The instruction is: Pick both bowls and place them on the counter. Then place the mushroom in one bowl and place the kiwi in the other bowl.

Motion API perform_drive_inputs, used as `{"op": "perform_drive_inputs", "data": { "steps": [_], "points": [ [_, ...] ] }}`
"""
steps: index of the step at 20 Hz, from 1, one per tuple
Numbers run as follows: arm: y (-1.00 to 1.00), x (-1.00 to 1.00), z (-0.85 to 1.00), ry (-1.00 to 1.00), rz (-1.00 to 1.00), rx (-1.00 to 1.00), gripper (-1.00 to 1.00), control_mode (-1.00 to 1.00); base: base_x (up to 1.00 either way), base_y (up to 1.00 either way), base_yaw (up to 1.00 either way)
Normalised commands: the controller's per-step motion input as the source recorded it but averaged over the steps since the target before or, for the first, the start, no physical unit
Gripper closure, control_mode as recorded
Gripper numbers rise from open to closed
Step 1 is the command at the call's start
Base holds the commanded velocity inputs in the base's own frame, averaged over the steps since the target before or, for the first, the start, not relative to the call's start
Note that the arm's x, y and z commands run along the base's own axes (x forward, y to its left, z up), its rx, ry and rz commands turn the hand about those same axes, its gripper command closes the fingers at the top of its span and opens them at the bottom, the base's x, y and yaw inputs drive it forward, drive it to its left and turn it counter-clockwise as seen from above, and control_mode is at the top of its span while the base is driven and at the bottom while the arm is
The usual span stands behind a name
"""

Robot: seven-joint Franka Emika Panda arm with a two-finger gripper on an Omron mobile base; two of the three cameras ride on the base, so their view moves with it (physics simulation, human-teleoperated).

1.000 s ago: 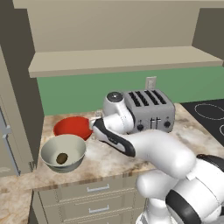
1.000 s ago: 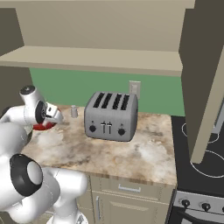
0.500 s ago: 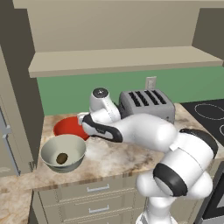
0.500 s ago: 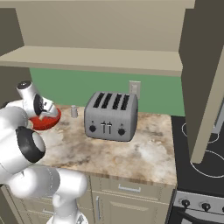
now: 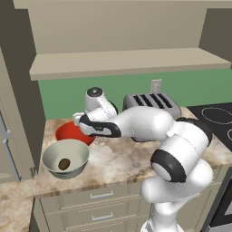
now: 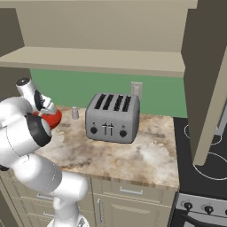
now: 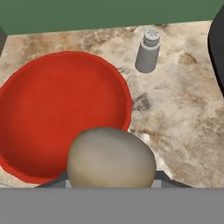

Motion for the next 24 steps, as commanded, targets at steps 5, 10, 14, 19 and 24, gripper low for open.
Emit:
{"op": "perform_drive_inputs", "data": {
  "steps": [5, 10, 14, 19, 24],
  "points": [
    [0.19, 0.04, -0.13, 0.04, 0.0, 0.0, 1.0, -1.0, 0.0, 0.0, 0.0],
    [0.16, 0.08, -0.19, 0.02, -0.01, 0.0, 1.0, -1.0, 0.0, 0.0, 0.0],
    [0.13, 0.18, -0.17, 0.03, -0.02, 0.0, 1.0, -1.0, 0.0, 0.0, 0.0],
    [0.12, 0.23, -0.14, 0.06, -0.03, 0.0, 1.0, -1.0, 0.0, 0.0, 0.0],
    [0.17, 0.21, -0.16, 0.1, -0.03, 0.0, 1.0, -1.0, 0.0, 0.0, 0.0]
  ]
}}
